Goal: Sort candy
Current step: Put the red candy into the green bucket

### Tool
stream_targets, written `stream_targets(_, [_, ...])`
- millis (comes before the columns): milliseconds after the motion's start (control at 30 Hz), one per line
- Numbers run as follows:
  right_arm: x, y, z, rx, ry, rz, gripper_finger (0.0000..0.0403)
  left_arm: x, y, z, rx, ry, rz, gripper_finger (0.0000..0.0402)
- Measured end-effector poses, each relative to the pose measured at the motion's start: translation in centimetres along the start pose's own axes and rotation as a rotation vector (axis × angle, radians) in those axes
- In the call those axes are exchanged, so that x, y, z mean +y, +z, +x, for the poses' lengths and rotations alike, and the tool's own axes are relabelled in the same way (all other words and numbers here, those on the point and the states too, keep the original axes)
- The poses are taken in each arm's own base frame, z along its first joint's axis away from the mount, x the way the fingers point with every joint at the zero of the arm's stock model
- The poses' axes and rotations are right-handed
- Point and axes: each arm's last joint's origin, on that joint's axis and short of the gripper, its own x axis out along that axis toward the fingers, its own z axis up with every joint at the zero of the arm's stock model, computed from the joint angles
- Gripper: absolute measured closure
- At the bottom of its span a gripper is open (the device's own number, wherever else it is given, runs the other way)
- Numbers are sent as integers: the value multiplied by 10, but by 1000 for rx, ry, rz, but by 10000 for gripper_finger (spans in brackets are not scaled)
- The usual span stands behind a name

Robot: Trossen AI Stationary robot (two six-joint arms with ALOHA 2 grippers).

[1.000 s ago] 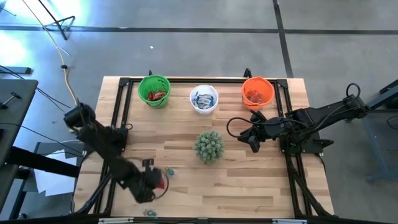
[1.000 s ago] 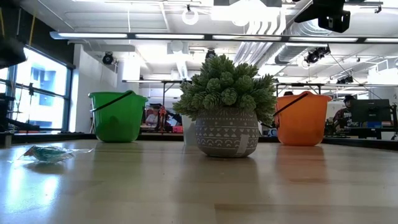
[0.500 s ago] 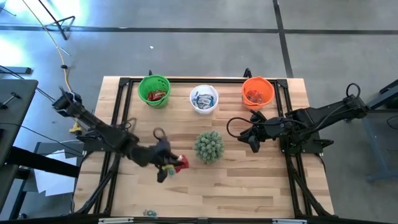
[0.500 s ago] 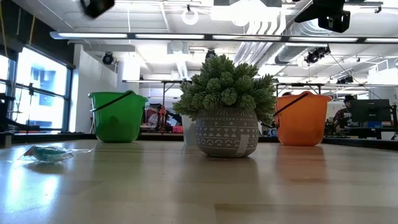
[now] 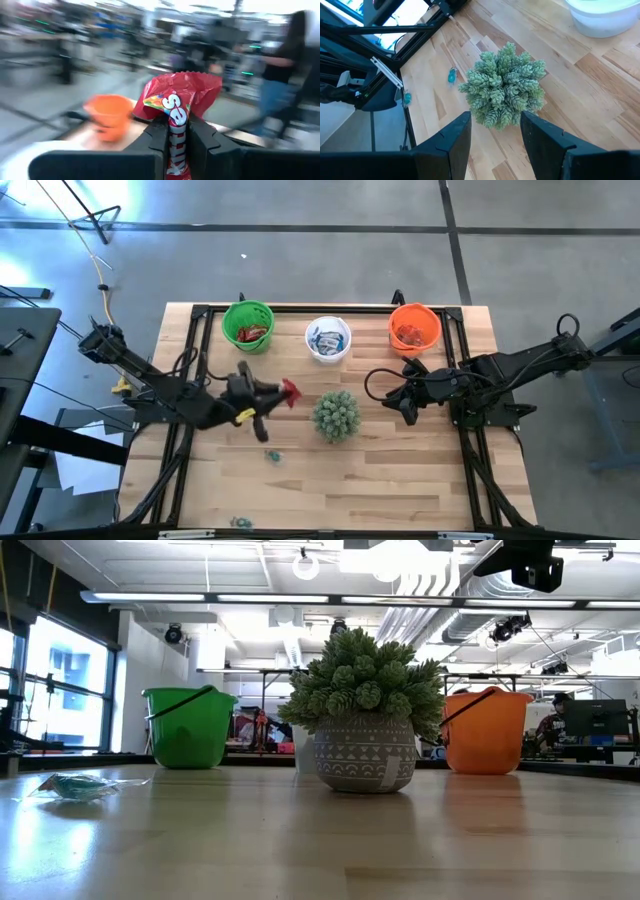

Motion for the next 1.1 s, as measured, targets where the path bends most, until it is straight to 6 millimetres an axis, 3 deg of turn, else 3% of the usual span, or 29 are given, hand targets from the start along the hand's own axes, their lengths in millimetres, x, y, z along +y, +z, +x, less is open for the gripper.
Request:
stream_targets(267, [0, 0, 0, 0, 0, 1, 237, 21, 6, 5, -8, 448, 251, 376])
stream_targets(433, [0, 0, 0, 0, 0, 0, 237, 47, 15, 15, 24, 621, 377, 376])
stream_targets(700, [0, 0, 0, 0, 0, 1, 237, 102, 32, 31, 53, 704, 470, 376])
stream_targets(1100, [0, 0, 0, 0, 0, 1, 237, 177, 28, 29, 222, 752, 413, 376])
